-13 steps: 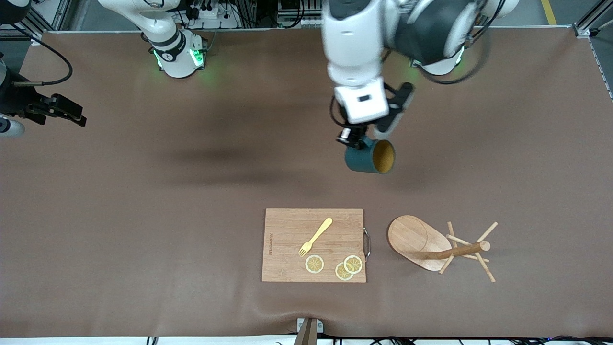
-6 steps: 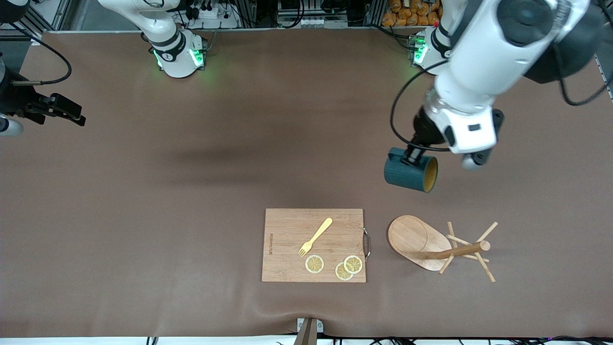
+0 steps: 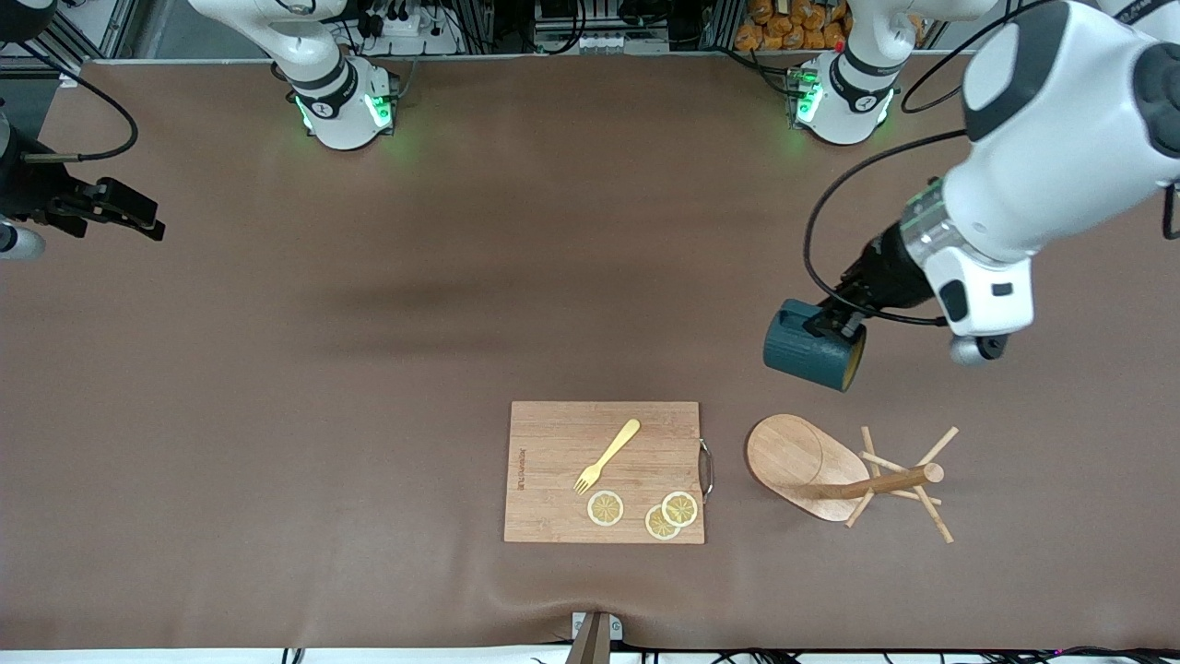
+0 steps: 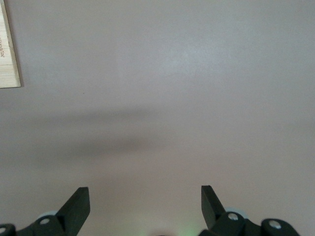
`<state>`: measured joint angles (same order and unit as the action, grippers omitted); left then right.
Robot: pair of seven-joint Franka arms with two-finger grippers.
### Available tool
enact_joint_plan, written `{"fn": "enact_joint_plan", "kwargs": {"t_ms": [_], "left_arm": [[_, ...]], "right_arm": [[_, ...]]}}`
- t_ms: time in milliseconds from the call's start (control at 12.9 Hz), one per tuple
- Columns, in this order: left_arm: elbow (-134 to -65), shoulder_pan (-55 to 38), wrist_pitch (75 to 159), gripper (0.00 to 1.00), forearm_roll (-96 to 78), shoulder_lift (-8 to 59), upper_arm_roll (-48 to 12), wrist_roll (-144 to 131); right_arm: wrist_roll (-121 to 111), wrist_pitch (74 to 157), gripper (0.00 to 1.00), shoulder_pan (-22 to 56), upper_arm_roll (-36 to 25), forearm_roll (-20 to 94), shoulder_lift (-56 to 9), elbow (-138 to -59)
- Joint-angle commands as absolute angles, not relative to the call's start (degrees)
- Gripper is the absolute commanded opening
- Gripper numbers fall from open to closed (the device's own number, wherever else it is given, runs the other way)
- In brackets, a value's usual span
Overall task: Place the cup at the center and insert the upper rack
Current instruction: 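Lift the mug with the left gripper toward the mug-tree stand, then lower the mug onto a stand peg with the left gripper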
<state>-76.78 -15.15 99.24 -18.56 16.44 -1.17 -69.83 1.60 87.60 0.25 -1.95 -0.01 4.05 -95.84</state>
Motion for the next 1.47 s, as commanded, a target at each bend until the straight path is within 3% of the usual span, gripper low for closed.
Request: {"fn": "enact_joint_plan", "kwargs": {"t_ms": [0,776,1397], "left_arm": [[-77.4,-10.6,101.4,0.00,-27.1,17.4,-1.8,-66.3],[-77.3,-1.9,104.3,0.00,-51.4,27.0,-1.5,-58.7],[-77.3,0.6,107.0,0.00,-59.3,31.8,-1.3,-57.7]], "right_arm": [[1.5,87.2,1.00,-0.5,-1.3,0.3,5.3,-96.5],[1.5,87.1,1.00,-0.6,-1.2,0.2,5.3,-96.5],[1.5,86.0,1.00,-0.6,-1.2,0.2,5.7,-96.5]]}}
